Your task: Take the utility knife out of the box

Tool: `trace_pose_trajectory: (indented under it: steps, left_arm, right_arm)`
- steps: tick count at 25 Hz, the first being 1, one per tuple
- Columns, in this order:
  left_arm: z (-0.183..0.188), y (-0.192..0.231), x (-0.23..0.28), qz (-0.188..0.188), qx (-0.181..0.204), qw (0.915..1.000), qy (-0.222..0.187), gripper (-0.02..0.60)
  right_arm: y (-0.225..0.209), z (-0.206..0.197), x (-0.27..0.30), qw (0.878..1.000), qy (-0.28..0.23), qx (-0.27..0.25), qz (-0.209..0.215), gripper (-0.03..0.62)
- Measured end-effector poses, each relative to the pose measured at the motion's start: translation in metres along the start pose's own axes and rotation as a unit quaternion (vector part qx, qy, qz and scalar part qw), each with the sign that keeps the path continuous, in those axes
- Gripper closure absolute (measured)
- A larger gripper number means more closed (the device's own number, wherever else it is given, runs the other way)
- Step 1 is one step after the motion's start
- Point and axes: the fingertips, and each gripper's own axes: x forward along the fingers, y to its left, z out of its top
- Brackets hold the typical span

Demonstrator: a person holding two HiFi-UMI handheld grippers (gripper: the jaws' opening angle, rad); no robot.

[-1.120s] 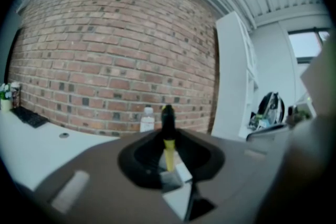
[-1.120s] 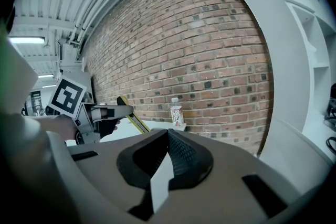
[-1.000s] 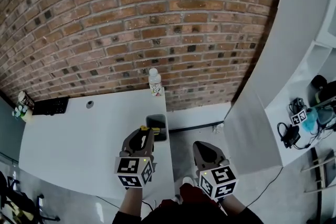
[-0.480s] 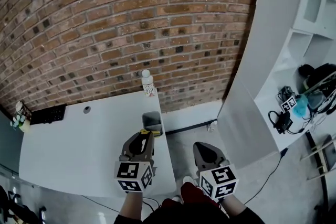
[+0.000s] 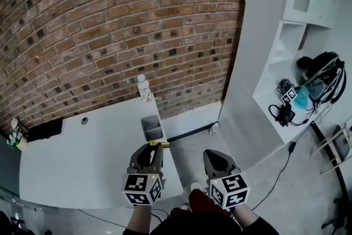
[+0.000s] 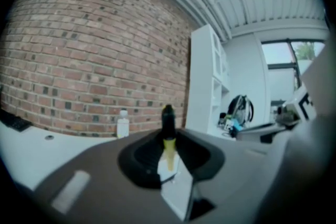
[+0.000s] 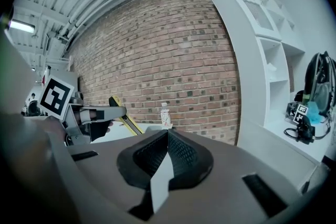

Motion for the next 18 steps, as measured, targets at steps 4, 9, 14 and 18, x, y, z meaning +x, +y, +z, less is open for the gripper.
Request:
trace_pose_trajectory:
  steps: [4,9,14,18]
  left_arm:
    - [-0.005,-0.014,-0.004,-0.018,-0.001,0.9998,0.003,0.506]
    - [-0.011,-0.028,-0.008,-0.042,-0.002,0.9991,0.01,0.506]
    - [-0.02,-0.039,-0.01,-0.061,-0.007,0.9979,0.022,0.506]
    - [-0.029,-0.038,-0.014,-0.066,-0.012,0.9972,0.034,0.506]
  right_arm:
    - [-0.004,-0.002,-0.015,1.0,-0.001,0.001,-0.018,0.586]
    - [-0.012,-0.004,-0.031,0.999,-0.002,0.004,-0.047,0.586]
    - [-0.02,-0.01,-0.042,0.998,0.007,0.009,-0.069,0.586]
    - [-0.021,-0.014,-0.043,0.997,0.014,0.012,-0.077,0.586]
